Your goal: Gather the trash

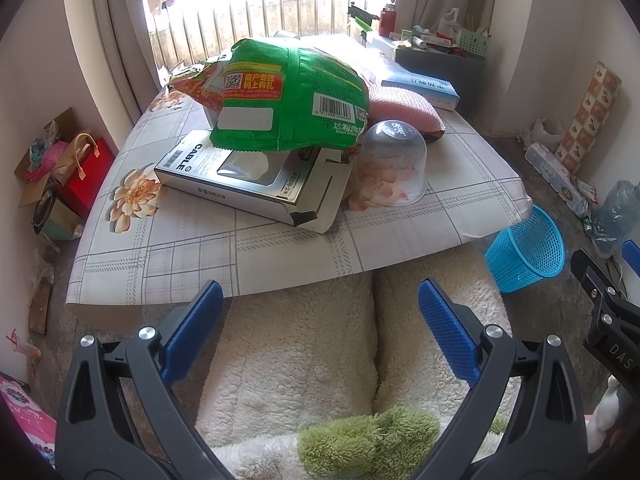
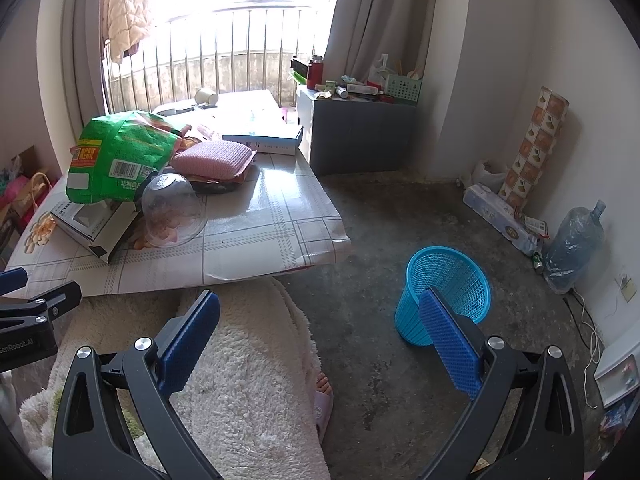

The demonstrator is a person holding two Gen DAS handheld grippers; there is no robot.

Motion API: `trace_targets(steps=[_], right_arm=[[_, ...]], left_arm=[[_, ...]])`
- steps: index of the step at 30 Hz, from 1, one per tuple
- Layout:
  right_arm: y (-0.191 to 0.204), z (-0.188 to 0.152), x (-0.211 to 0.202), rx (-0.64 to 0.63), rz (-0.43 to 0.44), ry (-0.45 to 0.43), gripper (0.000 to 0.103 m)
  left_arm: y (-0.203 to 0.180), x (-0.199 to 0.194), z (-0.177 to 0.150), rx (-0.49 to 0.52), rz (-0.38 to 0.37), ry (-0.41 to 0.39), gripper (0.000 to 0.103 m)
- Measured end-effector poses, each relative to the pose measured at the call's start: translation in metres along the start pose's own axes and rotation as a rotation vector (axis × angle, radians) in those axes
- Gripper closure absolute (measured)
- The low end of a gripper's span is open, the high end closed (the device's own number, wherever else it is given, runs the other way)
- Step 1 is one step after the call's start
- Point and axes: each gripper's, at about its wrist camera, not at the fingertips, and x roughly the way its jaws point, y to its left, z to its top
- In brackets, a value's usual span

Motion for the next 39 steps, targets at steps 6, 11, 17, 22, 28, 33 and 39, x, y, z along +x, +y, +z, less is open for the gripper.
trace_targets(steps=[6, 11, 17, 22, 28, 33, 39], right_arm=[[0.000, 0.000, 0.000, 0.003, 0.002, 0.001, 0.006], [0.000, 0.000, 0.000, 0.004, 0.002, 0.002, 0.006], [0.000, 0.000, 0.001, 0.008, 0.004, 0.002, 0.006], [0.000, 0.000, 0.001, 0.015, 0.008, 0.004, 0.006], [0.000, -0.001, 0.002, 0.019, 0.011, 0.005, 0.006], [-0.002, -0.001, 0.003, 0.031, 0.019, -0.001, 0.006], [-0.002, 0.008, 0.005, 0.048, 0.048, -0.028, 0.006]], left_arm=[[0.002, 0.000, 0.001, -0.003, 0.001, 0.001, 0.009], [0.004, 0.002, 0.002, -0.007, 0.004, 0.002, 0.009], [0.004, 0.002, 0.002, -0.006, 0.004, 0.002, 0.009], [0.006, 0.004, 0.001, -0.010, 0.006, 0.008, 0.009], [0.007, 0.007, -0.001, -0.014, 0.011, 0.010, 0.009], [0.008, 0.010, -0.001, -0.015, 0.015, 0.012, 0.009], [0.021, 0.010, 0.007, -0.010, -0.011, -0.028, 0.009]])
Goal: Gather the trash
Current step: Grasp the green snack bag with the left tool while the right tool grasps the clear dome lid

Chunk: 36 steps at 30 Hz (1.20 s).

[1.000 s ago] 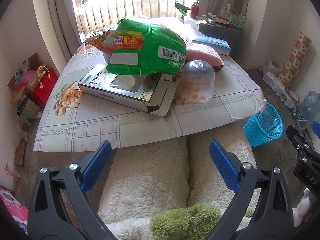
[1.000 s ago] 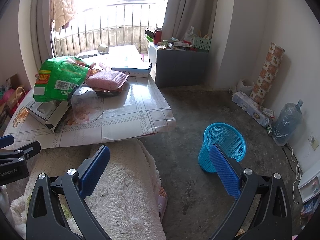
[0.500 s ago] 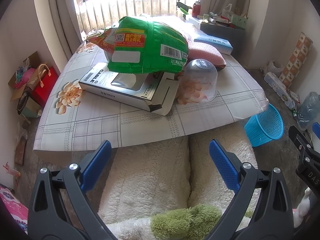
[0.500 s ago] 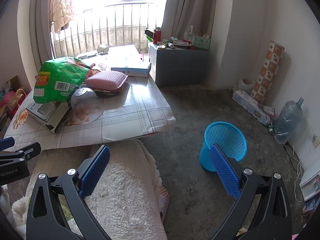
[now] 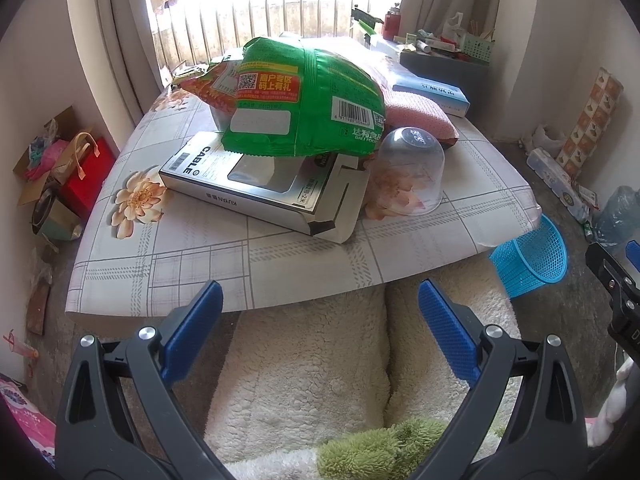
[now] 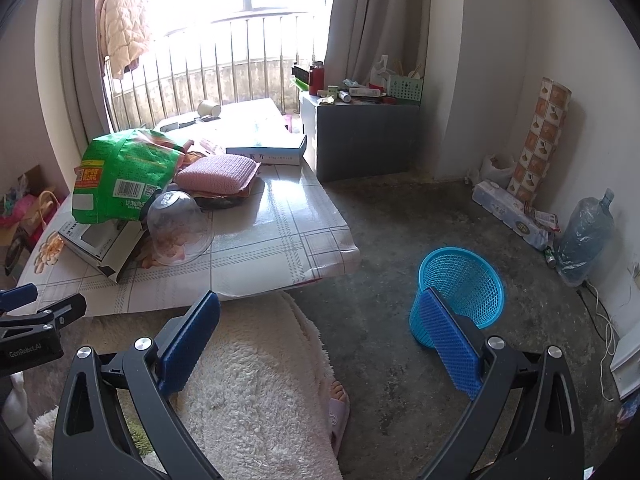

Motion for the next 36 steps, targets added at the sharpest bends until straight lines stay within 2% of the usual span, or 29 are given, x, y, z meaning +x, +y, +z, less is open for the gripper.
trace_targets(steps=[2, 6, 11, 13, 15, 21, 25, 31, 36], right_arm=[[0.003, 0.006, 0.001, -0.006, 0.017, -0.024, 0.006], [0.015, 0.020, 0.005, -0.025, 0.106, -0.062, 0.006], [0.034, 0.035, 0.014, -0.041, 0.207, -0.074, 0.006], [0.042, 0.038, 0.022, -0.048, 0.248, -0.053, 0.006], [0.049, 0.041, 0.030, -0.056, 0.279, -0.031, 0.006], [0.064, 0.047, 0.056, -0.072, 0.340, 0.015, 0.006], [0.072, 0.052, 0.078, -0.076, 0.382, 0.041, 0.006], [0.089, 0.059, 0.111, -0.093, 0.478, 0.073, 0.010], [0.104, 0.060, 0.137, -0.114, 0.534, 0.116, 0.015]], left_arm=[[0.010, -0.004, 0.007, -0.007, -0.011, -0.049, 0.009], [0.034, -0.014, 0.028, -0.009, -0.042, -0.191, 0.009], [0.068, -0.023, 0.060, -0.053, -0.127, -0.333, 0.009], [0.081, -0.018, 0.075, -0.084, -0.183, -0.329, 0.013], [0.091, -0.009, 0.089, -0.117, -0.280, -0.311, 0.027], [0.102, 0.028, 0.127, -0.145, -0.409, -0.257, 0.036], [0.104, 0.056, 0.146, -0.155, -0.426, -0.199, 0.037], [0.107, 0.087, 0.154, -0.175, -0.480, -0.113, 0.039], [0.109, 0.098, 0.153, -0.167, -0.491, -0.084, 0.053]])
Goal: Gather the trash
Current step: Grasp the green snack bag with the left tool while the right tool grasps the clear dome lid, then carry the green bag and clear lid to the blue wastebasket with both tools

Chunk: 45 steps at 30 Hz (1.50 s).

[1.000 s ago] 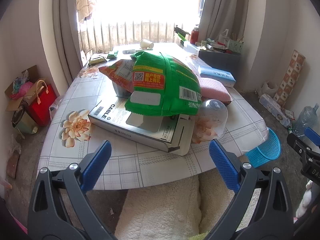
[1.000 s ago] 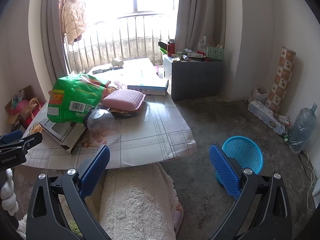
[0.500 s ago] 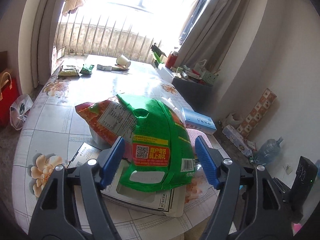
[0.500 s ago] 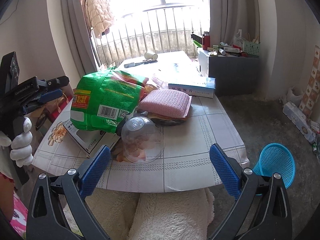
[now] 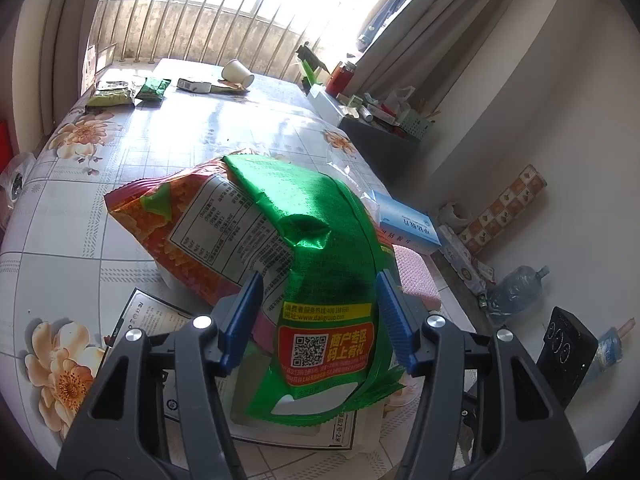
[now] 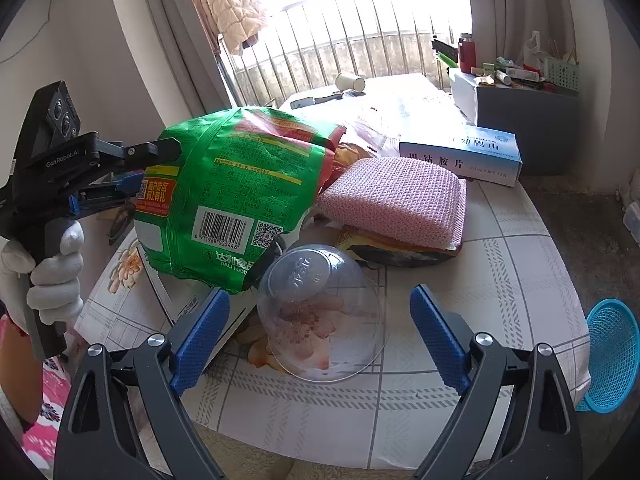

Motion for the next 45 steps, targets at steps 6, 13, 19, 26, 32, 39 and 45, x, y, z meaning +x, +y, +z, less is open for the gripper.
trace_targets(steps=[6, 13, 19, 26, 32, 39, 45], right_arm=[[-0.002, 0.001, 0.020, -0.009, 0.008, 0.052, 0.023], [0.001, 0.000, 0.022, -0.018, -0.006, 0.074, 0.032], [0.004, 0.001, 0.017, -0.011, -0.008, 0.088, 0.034], [0.010, 0.001, 0.004, -0.038, -0.084, 0.079, 0.035], [0.015, 0.001, -0.010, -0.059, -0.137, 0.060, 0.035], [0.020, 0.002, -0.028, -0.071, -0.194, 0.020, 0.036], [0.022, 0.003, -0.042, -0.068, -0.211, -0.008, 0.036]], left_arm=[[0.003, 0.001, -0.001, 0.005, -0.022, 0.012, 0.063], [-0.003, -0.006, -0.003, 0.032, -0.040, -0.015, 0.077], [-0.009, -0.015, -0.003, 0.048, -0.059, -0.047, 0.087], [-0.018, -0.028, -0.004, 0.076, -0.072, -0.080, 0.092], [-0.024, -0.043, -0.006, 0.083, -0.075, -0.104, 0.094], [-0.034, -0.061, -0.008, 0.105, -0.088, -0.139, 0.095], [-0.049, -0.079, -0.009, 0.135, -0.108, -0.177, 0.095]])
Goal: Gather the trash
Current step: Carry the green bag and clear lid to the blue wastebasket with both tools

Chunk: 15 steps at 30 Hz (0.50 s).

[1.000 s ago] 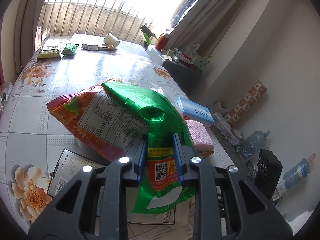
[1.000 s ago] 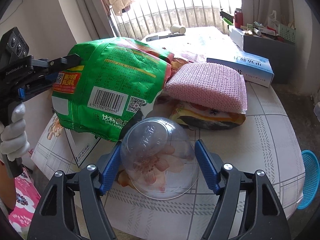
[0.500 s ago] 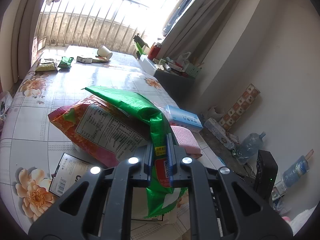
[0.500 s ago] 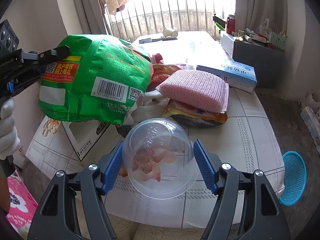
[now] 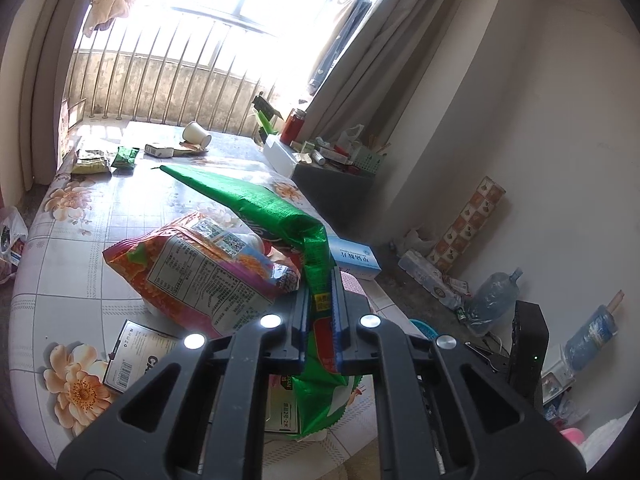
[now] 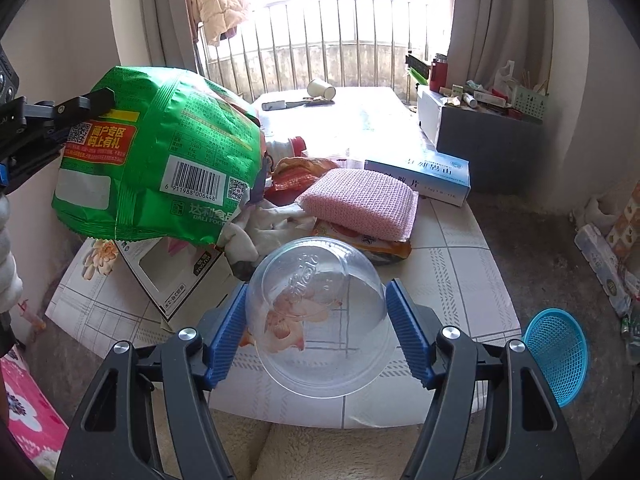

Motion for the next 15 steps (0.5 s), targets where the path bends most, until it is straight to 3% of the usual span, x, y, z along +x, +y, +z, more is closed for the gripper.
trace_targets(steps=[8, 15], right_arm=[[-0.006, 0.000, -0.029, 0.029, 0.000, -0.058, 0.036], [-0.045, -0.007, -0.063, 0.156, 0.013, -0.129, 0.037]], left_arm=[[-0.024, -0.026, 0.007, 0.037, -0.025, -0.044, 0.095], [-0.063, -0.022, 0.016, 0.098, -0.073, -0.043, 0.096]])
